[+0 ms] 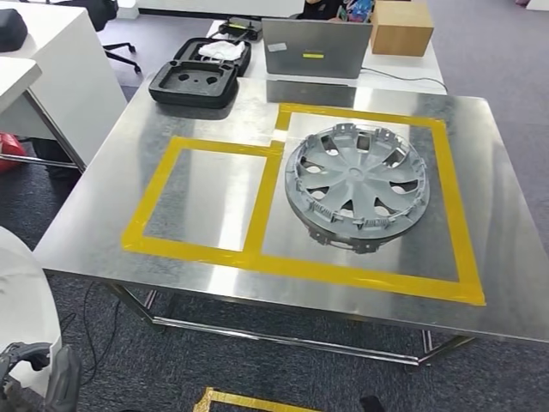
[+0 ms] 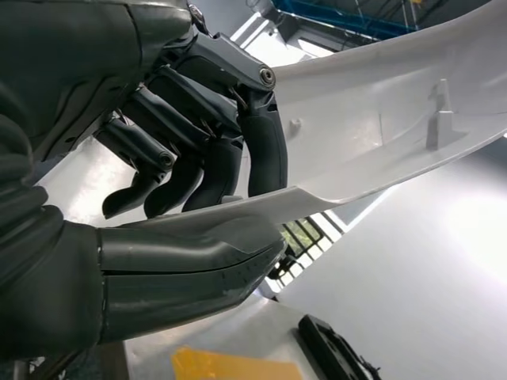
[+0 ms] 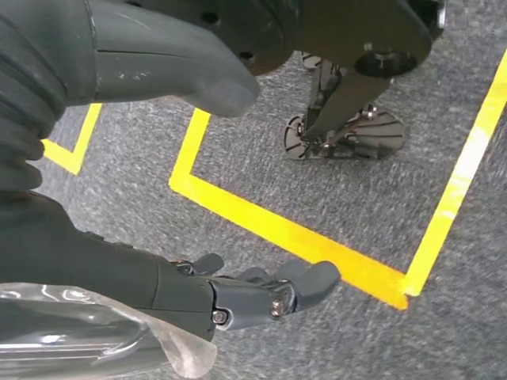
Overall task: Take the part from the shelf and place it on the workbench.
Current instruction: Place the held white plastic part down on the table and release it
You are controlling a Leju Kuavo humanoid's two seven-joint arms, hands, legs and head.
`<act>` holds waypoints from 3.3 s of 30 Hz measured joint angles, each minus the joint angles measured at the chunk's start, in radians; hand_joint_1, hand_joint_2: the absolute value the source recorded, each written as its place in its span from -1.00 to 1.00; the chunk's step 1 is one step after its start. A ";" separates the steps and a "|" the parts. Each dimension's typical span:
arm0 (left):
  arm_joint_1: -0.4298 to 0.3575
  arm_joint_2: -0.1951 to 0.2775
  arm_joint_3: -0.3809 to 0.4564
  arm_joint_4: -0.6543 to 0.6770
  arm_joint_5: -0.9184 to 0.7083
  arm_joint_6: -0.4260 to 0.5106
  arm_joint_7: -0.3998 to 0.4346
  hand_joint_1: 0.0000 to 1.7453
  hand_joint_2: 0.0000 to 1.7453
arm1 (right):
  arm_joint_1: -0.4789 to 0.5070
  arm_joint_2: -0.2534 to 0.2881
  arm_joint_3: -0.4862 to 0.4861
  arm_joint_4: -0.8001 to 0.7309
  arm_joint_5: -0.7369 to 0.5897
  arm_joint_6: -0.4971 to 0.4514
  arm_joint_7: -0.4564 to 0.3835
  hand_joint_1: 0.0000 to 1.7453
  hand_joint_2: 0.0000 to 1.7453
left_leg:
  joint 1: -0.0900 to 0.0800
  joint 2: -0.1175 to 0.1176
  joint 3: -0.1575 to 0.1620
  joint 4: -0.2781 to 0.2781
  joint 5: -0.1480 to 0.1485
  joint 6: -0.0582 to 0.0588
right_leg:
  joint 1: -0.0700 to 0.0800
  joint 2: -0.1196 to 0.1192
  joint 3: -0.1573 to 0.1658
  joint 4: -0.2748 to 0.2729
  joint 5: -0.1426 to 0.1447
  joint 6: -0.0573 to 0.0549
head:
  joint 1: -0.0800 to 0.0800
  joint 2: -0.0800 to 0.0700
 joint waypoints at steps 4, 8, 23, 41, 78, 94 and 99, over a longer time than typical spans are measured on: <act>-0.028 0.020 0.014 0.020 -0.014 -0.035 0.045 1.00 1.00 | 0.002 -0.001 0.000 0.000 0.011 0.012 -0.006 -1.00 1.00 | -0.003 0.005 0.000 -0.022 0.004 0.007 | -0.004 0.009 0.000 -0.010 0.008 -0.002 | 0.002 0.000; -0.081 0.057 0.062 0.072 -0.010 -0.099 0.079 1.00 1.00 | 0.000 -0.001 0.000 0.000 0.033 0.032 -0.019 -1.00 1.00 | -0.004 0.005 0.001 -0.024 0.005 0.011 | -0.003 0.005 0.005 -0.022 0.011 -0.010 | 0.003 0.000; -0.432 0.262 0.217 0.402 -0.190 -0.309 0.255 1.00 1.00 | -0.011 -0.001 0.009 0.000 0.112 0.074 -0.028 -1.00 1.00 | -0.005 0.005 0.000 -0.023 0.011 0.019 | -0.004 0.001 0.006 -0.027 0.021 0.019 | 0.002 0.000; -1.006 0.353 0.033 1.075 -0.576 -0.303 0.487 1.00 1.00 | -0.040 -0.001 0.030 0.000 0.163 0.106 -0.011 -1.00 1.00 | -0.003 0.005 -0.002 -0.023 0.016 0.014 | -0.003 0.002 0.001 -0.020 0.022 0.017 | 0.002 0.000; -1.326 0.036 -0.234 1.567 -0.744 -0.217 0.624 -1.00 -1.00 | -0.036 -0.034 0.026 0.000 0.200 0.109 -0.004 -1.00 -1.00 | -0.003 0.005 -0.003 -0.023 0.016 0.014 | -0.003 0.002 -0.001 -0.019 0.023 0.017 | 0.002 0.000; -1.118 0.002 -0.232 1.228 -0.608 -0.134 0.540 -1.00 -1.00 | -0.017 -0.042 -0.011 0.000 0.175 0.089 -0.015 -1.00 -1.00 | -0.006 0.005 -0.004 -0.020 0.016 0.017 | -0.006 0.004 -0.001 -0.023 0.026 0.022 | 0.002 0.000; -0.858 -0.003 -0.285 0.830 -0.479 -0.036 0.424 -1.00 -1.00 | -0.008 -0.045 -0.049 0.000 0.139 0.053 -0.015 -1.00 -1.00 | -0.002 0.037 0.027 -0.086 0.051 0.051 | -0.005 -0.046 -0.045 0.052 -0.032 0.034 | 0.011 0.000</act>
